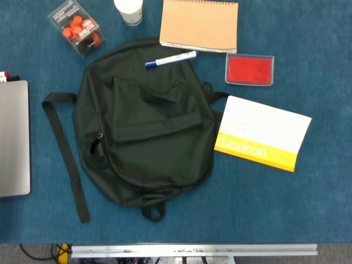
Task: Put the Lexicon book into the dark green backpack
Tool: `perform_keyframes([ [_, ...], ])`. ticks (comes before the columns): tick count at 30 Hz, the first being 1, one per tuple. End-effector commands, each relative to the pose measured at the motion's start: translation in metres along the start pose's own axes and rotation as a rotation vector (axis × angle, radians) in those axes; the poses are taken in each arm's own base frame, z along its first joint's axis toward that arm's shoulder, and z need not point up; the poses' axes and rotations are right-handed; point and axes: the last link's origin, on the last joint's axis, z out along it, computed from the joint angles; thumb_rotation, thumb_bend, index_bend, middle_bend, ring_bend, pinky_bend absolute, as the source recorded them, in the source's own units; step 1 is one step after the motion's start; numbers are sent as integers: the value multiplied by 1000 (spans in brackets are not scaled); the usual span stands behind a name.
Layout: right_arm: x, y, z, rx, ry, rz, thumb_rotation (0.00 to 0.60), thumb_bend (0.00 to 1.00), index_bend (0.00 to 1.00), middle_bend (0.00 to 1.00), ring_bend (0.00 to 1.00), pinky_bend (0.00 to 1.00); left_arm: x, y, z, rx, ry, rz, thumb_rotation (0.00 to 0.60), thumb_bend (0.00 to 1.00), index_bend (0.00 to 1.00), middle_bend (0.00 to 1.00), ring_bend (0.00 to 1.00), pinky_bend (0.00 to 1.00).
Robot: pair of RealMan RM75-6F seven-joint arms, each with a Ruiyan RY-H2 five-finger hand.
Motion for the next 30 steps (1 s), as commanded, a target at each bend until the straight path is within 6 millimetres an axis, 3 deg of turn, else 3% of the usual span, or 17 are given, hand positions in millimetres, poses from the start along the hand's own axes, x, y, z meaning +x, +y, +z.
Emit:
perform_keyframes([
  [1, 0, 0, 0, 1, 0, 2, 600, 81, 427, 431, 298, 295, 0, 0, 0, 0, -2, 1, 600, 277, 240, 152, 124, 84],
  [10, 3, -4, -1, 31, -8, 12, 600, 79, 427, 431, 298, 294, 1, 1, -3, -8, 5, -3, 600, 277, 240, 152, 124, 85],
  [18, -1, -26, 5, 141, -97, 42, 600, 80, 427, 431, 297, 332, 4, 1, -7, -15, 11, -14, 600, 277, 240, 152, 125, 85],
  [30, -50, -61, 23, 270, -356, 35, 600, 60, 427, 431, 298, 343, 6, 0, -12, -18, 2, -29, 600, 277, 240, 152, 124, 84],
])
